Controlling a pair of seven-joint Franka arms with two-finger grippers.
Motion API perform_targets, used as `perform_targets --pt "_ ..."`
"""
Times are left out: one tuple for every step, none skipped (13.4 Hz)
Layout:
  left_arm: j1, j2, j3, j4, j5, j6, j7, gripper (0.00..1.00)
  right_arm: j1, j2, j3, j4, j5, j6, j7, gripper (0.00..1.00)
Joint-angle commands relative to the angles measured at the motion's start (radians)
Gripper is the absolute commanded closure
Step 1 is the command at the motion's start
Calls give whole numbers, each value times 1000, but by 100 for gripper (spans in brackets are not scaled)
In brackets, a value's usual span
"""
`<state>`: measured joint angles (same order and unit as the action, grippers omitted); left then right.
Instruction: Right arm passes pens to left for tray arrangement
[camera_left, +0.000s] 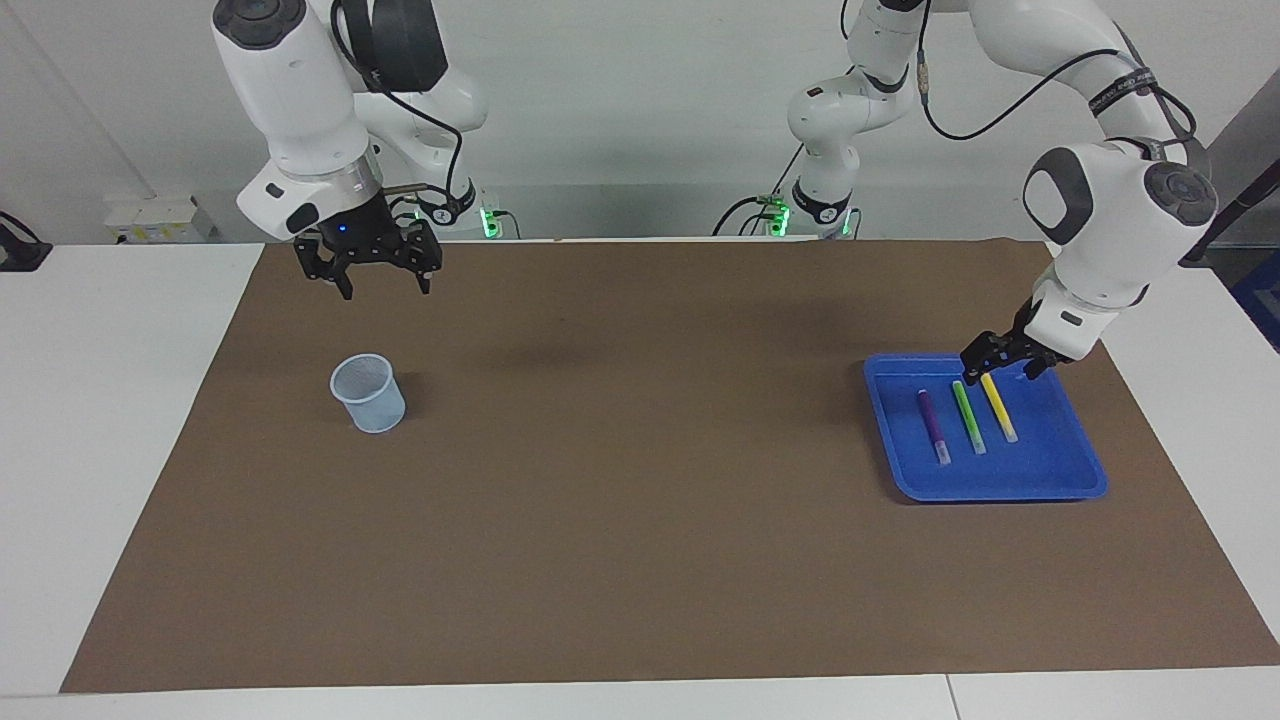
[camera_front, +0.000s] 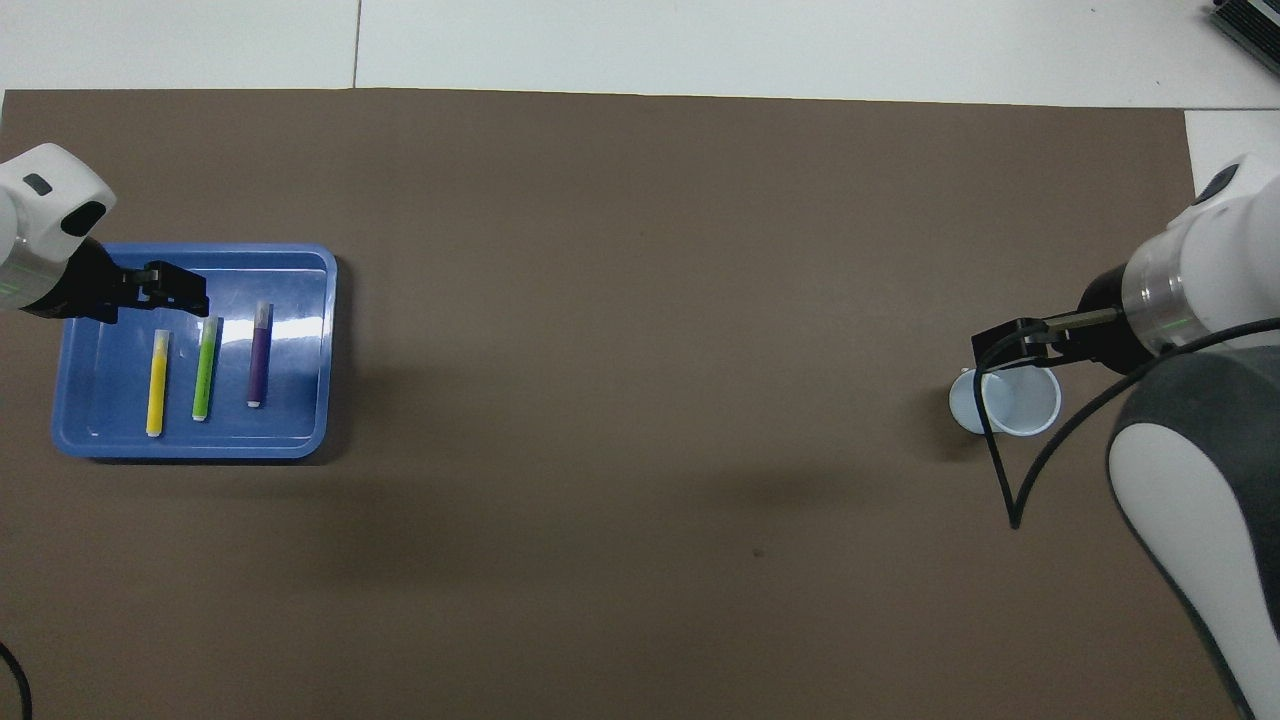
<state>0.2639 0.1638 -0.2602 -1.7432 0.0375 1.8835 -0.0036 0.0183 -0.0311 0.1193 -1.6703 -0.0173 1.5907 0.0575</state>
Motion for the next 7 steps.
perform_targets --pt "-58 -20 7 59 24 -55 -45 0 -1 2 -22 32 8 -57 11 0" --pt "-74 -30 7 63 24 -63 -77 0 -1 -3 -24 15 13 -51 13 0" --pt "-87 -43 10 65 24 -63 -90 0 -1 -4 -26 12 16 -46 12 0" --pt "-106 -49 27 70 24 -66 -87 0 -1 -4 -26 12 16 -45 10 0" --pt "-148 -61 82 94 25 -85 -82 0 -1 -4 -26 14 19 -44 7 0" --pt "-199 -64 148 132 27 -125 -75 0 -1 -4 -24 17 22 -44 7 0" --pt "-213 -63 179 166 28 -167 -55 0 -1 -4 -23 17 22 -44 7 0"
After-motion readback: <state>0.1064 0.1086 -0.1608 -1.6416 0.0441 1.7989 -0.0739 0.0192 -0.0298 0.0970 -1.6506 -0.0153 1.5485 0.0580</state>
